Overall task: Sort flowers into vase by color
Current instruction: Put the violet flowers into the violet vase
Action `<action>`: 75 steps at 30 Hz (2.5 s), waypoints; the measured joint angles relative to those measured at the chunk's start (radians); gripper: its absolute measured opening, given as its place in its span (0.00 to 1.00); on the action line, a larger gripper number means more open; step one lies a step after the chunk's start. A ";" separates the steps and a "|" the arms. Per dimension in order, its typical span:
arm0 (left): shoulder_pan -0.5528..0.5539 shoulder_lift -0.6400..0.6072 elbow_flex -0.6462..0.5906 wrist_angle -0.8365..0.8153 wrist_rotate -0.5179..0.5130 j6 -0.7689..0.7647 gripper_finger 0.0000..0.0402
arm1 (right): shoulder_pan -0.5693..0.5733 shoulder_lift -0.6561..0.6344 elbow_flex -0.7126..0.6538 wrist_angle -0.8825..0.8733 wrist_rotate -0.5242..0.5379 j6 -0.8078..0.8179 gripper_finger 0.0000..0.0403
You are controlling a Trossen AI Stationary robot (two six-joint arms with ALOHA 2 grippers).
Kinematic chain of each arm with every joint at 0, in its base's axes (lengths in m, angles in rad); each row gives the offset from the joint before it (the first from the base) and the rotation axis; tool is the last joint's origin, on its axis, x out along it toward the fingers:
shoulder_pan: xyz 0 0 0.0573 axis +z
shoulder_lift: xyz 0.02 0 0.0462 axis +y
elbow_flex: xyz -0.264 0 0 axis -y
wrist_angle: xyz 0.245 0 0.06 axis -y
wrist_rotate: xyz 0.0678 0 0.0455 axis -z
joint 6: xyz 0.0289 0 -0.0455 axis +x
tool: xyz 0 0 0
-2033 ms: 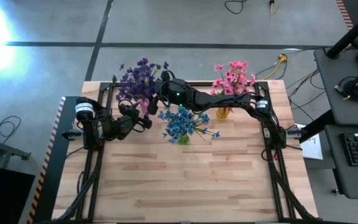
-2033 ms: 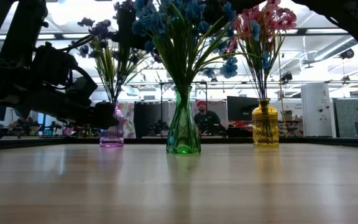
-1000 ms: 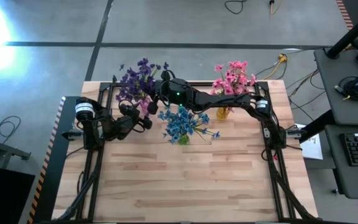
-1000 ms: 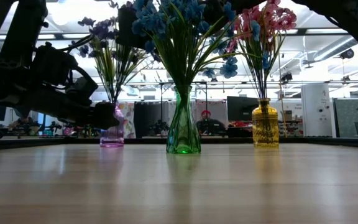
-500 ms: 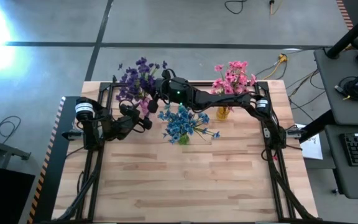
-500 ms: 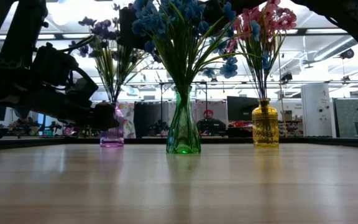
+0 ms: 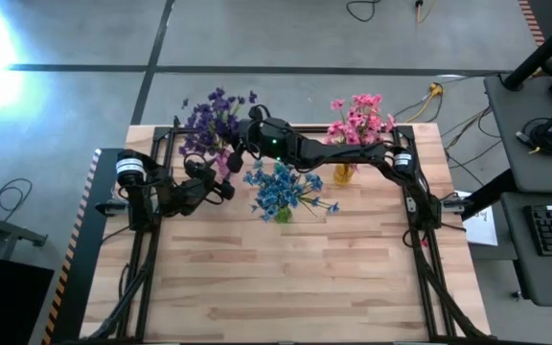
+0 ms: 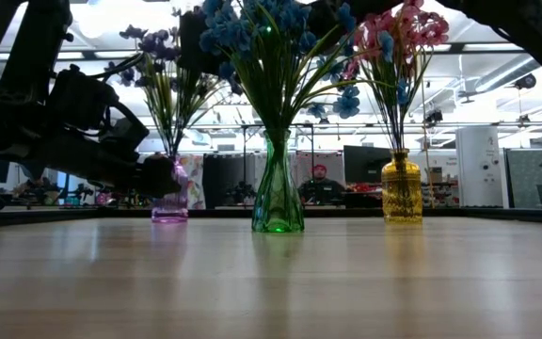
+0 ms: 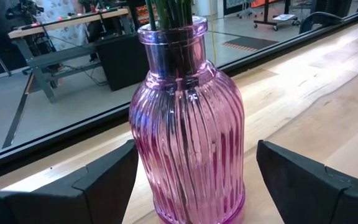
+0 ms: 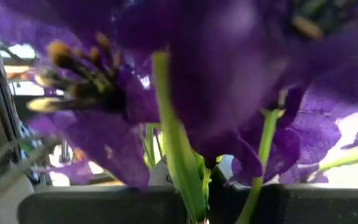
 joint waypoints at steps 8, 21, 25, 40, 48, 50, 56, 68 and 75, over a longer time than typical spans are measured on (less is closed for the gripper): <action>0.000 0.000 0.000 -0.001 0.023 0.000 0.77 | -0.001 0.023 0.009 -0.013 0.000 0.010 0.04; 0.000 0.000 0.000 -0.002 0.022 0.000 0.77 | -0.005 0.023 0.009 -0.060 0.000 0.009 0.04; 0.000 0.000 0.000 -0.002 0.022 0.000 0.77 | -0.005 0.022 0.009 -0.077 -0.001 0.008 0.04; 0.000 0.000 0.000 -0.008 0.020 0.000 0.77 | -0.005 0.021 0.009 -0.089 -0.002 -0.003 0.04; 0.000 0.000 0.000 -0.007 0.019 0.000 0.77 | -0.005 0.021 0.009 -0.125 -0.004 -0.011 0.10; 0.000 0.000 0.000 -0.007 0.020 0.000 0.77 | -0.005 0.021 0.009 -0.133 -0.003 -0.011 0.15; 0.000 0.000 0.000 -0.007 0.019 0.000 0.77 | -0.004 0.021 0.009 -0.136 -0.003 -0.028 0.32; 0.000 0.000 0.000 -0.013 0.019 0.000 0.77 | 0.000 0.001 0.008 -0.178 -0.001 -0.051 0.54; 0.000 0.000 0.000 -0.016 0.019 0.000 0.77 | 0.003 -0.015 0.008 -0.185 0.000 -0.039 0.62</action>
